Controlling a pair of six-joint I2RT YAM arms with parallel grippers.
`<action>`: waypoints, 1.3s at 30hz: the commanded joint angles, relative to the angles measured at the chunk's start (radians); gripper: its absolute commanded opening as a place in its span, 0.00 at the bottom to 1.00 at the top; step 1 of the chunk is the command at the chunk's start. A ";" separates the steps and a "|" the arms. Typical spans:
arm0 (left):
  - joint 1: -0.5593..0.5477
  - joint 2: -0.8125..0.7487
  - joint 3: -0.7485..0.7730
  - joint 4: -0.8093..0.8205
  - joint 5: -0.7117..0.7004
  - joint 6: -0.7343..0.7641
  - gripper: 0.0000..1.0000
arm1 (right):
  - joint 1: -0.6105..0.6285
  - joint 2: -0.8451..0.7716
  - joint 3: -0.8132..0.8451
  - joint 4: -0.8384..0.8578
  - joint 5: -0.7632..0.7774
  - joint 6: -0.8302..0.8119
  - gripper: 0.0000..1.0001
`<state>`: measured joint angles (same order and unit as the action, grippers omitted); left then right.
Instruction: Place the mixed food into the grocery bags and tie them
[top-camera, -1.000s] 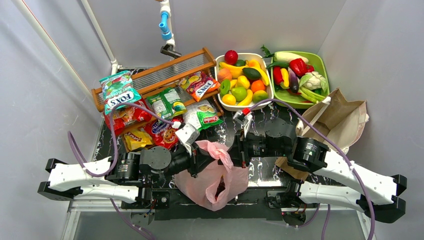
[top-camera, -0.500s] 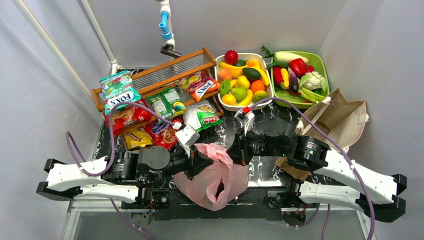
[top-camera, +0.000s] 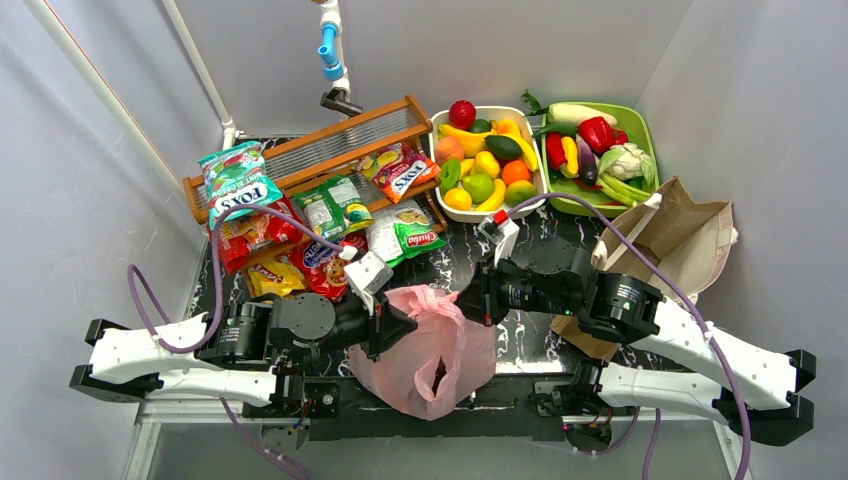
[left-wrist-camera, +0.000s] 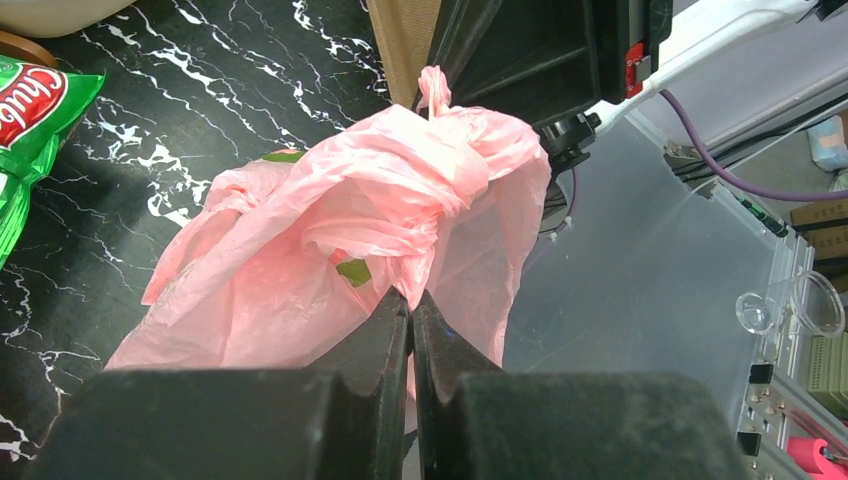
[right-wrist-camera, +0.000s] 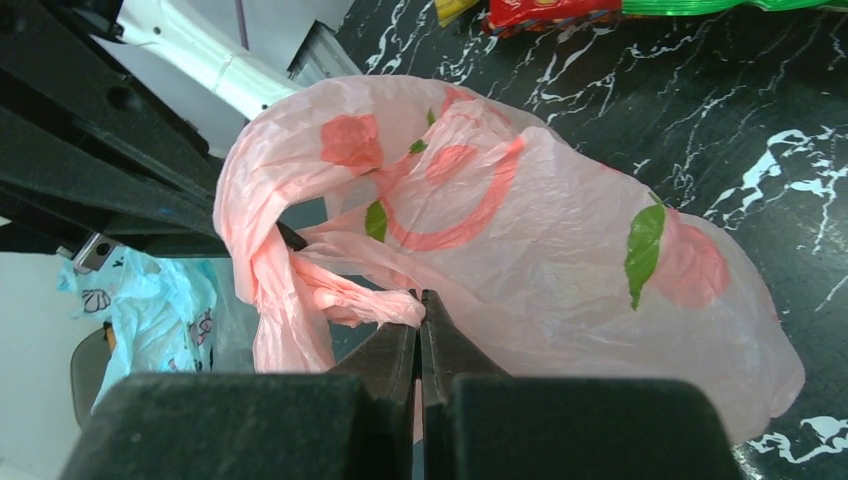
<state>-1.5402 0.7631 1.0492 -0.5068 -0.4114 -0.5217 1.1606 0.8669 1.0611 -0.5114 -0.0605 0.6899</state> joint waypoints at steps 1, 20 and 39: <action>-0.002 0.012 0.045 -0.050 -0.023 0.001 0.00 | -0.002 0.004 0.044 0.004 0.115 0.002 0.01; -0.002 -0.098 -0.003 -0.624 -0.472 -0.540 0.00 | -0.351 -0.016 -0.147 -0.228 0.124 0.003 0.01; -0.002 -0.084 -0.157 -0.768 -0.438 -0.788 0.00 | -0.407 0.031 -0.303 -0.322 0.178 0.040 0.01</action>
<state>-1.5475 0.6891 0.9298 -1.0183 -0.7639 -1.2819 0.8116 0.8848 0.8085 -0.6300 -0.0830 0.7593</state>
